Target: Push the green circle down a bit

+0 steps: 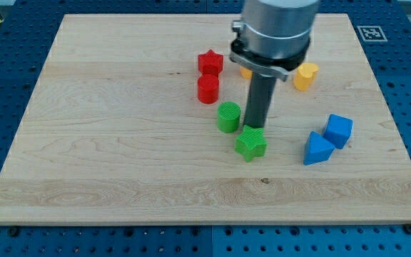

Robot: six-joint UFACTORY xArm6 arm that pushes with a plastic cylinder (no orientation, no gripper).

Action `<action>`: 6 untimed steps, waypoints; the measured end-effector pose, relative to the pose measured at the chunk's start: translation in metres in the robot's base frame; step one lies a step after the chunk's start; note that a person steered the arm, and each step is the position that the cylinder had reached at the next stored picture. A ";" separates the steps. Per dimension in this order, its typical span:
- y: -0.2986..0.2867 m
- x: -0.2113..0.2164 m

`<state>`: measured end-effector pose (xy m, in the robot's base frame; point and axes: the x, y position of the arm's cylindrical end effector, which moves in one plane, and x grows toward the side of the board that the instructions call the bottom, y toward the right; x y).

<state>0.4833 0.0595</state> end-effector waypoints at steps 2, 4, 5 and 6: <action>-0.011 -0.008; -0.004 -0.031; -0.006 -0.050; -0.026 -0.053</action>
